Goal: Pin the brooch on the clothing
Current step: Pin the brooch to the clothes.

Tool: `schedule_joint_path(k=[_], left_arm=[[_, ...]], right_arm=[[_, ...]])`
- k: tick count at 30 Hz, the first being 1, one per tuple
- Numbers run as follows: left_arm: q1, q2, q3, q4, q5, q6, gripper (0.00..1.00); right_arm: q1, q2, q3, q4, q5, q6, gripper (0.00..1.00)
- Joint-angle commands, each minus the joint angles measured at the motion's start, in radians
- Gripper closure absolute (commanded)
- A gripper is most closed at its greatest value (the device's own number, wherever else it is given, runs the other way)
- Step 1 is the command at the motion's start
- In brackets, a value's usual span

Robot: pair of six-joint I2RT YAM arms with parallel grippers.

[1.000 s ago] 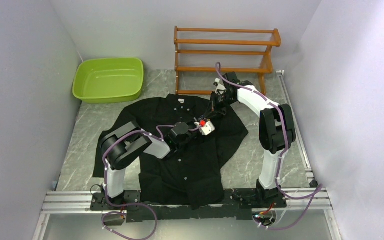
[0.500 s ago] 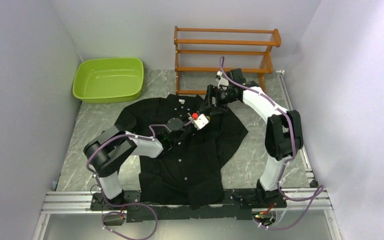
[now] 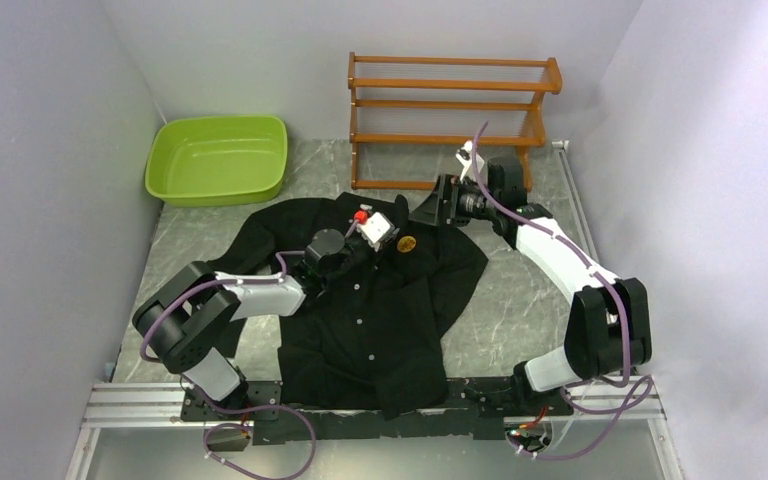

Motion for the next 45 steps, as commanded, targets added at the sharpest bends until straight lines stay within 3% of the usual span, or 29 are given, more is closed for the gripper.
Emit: schedule_joint_path(k=[1,12,18,22,26,37,45], left_arm=[[0.014,-0.048,-0.038,0.107,0.045,-0.108,0.98],[0.049,-0.070,-0.090,0.273,0.066,-0.281,0.97],[0.050,-0.087,-0.085,0.277,0.062,-0.294,0.97],[0.051,-0.103,-0.075,0.259,0.062,-0.312,0.97],[0.052,-0.106,-0.063,0.241,0.069,-0.329,0.97],[0.052,-0.133,-0.060,0.204,0.043,-0.390,0.97],[0.052,-0.134,-0.055,0.221,0.061,-0.447,0.97]], right_arm=[[-0.017,-0.052,-0.132,0.319,-0.114,0.052,0.20],[-0.014,0.014,-0.262,0.626,-0.291,0.092,0.34],[0.000,0.021,-0.291,0.582,-0.255,0.012,0.31],[0.009,0.030,-0.299,0.598,-0.267,0.002,0.35],[0.043,0.038,-0.287,0.574,-0.242,-0.026,0.51],[0.109,0.042,-0.256,0.472,-0.124,-0.106,0.72],[0.144,0.049,-0.240,0.390,-0.035,-0.164,0.96]])
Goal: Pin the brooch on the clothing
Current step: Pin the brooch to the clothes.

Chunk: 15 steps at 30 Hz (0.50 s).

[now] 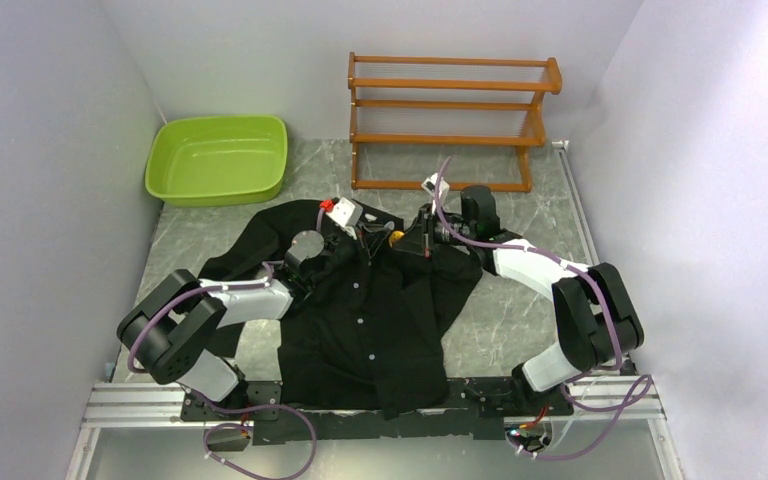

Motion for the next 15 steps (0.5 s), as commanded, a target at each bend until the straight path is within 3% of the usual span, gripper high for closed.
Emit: schedule_joint_path(k=[1,8,15], left_arm=[[-0.004,-0.050,0.033,0.075,0.023,-0.067,0.97],[-0.003,-0.065,0.024,0.094,0.009,-0.105,0.98],[-0.002,-0.066,0.033,0.125,0.029,-0.124,0.97]], right_arm=[[0.019,0.004,0.047,-0.081,0.119,-0.079,0.99],[0.058,0.010,0.058,-0.169,0.245,-0.133,1.00],[0.073,-0.006,0.035,-0.176,0.236,-0.129,1.00]])
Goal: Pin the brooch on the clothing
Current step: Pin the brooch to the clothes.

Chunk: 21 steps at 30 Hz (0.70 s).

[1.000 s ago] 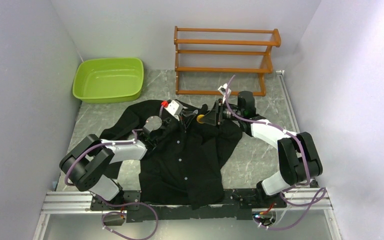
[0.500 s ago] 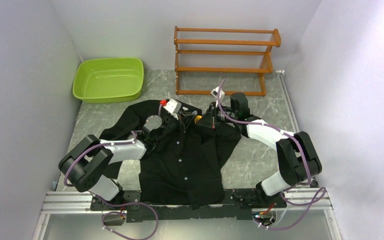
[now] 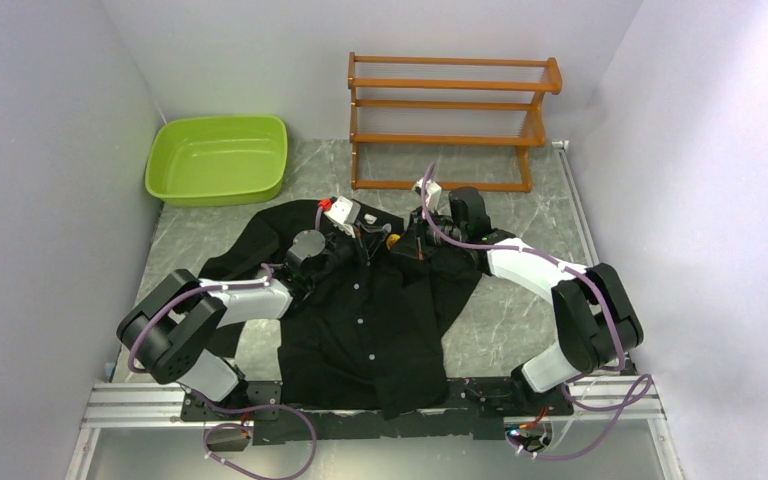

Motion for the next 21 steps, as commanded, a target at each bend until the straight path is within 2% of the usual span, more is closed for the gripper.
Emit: schedule_joint_path(k=[1,15,21], left_arm=[[-0.009,-0.068,0.032,0.180,0.058,-0.064,0.97],[-0.008,-0.144,0.049,0.140,0.105,-0.063,0.97],[-0.008,-0.159,0.055,0.124,0.114,-0.060,0.97]], right_arm=[[0.008,-0.006,-0.004,-0.056,0.073,-0.026,1.00],[0.009,0.043,0.033,-0.143,0.122,0.010,1.00],[0.009,0.062,0.037,-0.137,0.083,0.021,1.00]])
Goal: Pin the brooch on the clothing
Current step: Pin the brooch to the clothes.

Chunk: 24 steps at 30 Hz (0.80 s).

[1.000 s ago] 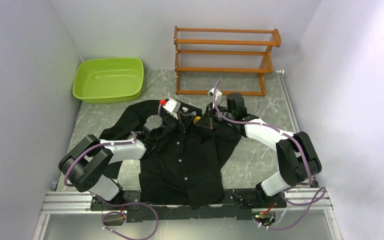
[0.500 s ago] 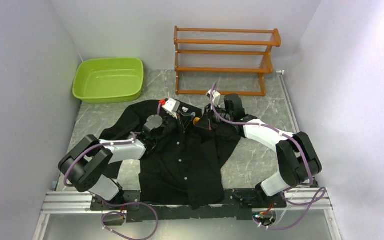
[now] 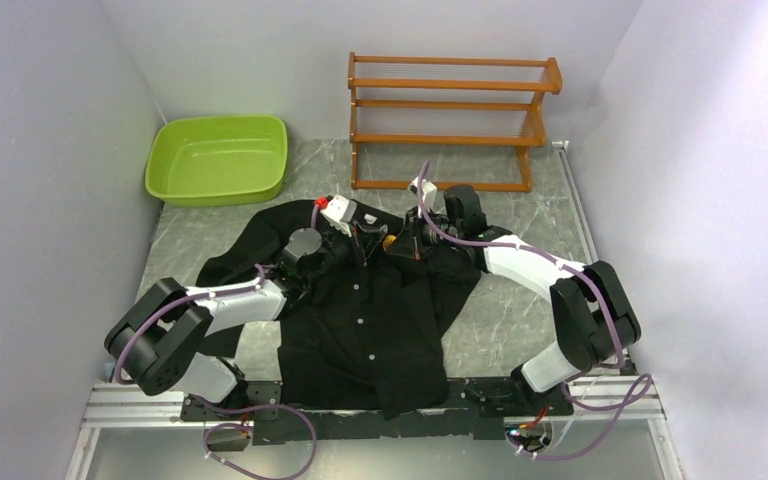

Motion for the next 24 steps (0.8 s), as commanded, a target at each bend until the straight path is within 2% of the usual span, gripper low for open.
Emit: schedule_joint_path(k=[1,7,8,12,19,21,24], left_arm=[[-0.015,-0.088,0.053,0.227,0.101,-0.035,0.97],[-0.015,-0.102,0.049,0.193,0.089,-0.010,0.97],[-0.014,-0.101,0.050,0.189,0.089,-0.006,0.97],[-0.015,-0.092,0.051,0.159,0.091,0.011,0.97],[-0.011,-0.088,0.045,0.105,0.082,0.052,0.97],[-0.009,-0.085,0.039,0.108,0.083,0.054,0.97],[0.000,-0.081,0.029,0.124,0.105,0.051,0.97]], right_arm=[[-0.011,0.047,0.000,-0.086,0.071,0.000,1.00],[-0.011,0.009,-0.009,-0.092,0.077,0.003,1.00],[-0.011,-0.005,-0.007,-0.092,0.076,0.004,0.97],[-0.012,-0.091,-0.005,-0.087,0.092,0.023,0.68],[-0.035,-0.362,-0.095,-0.014,0.189,0.064,0.12],[-0.051,-0.439,-0.132,0.021,0.203,0.078,0.03],[-0.072,-0.526,-0.165,0.053,0.247,0.089,0.00]])
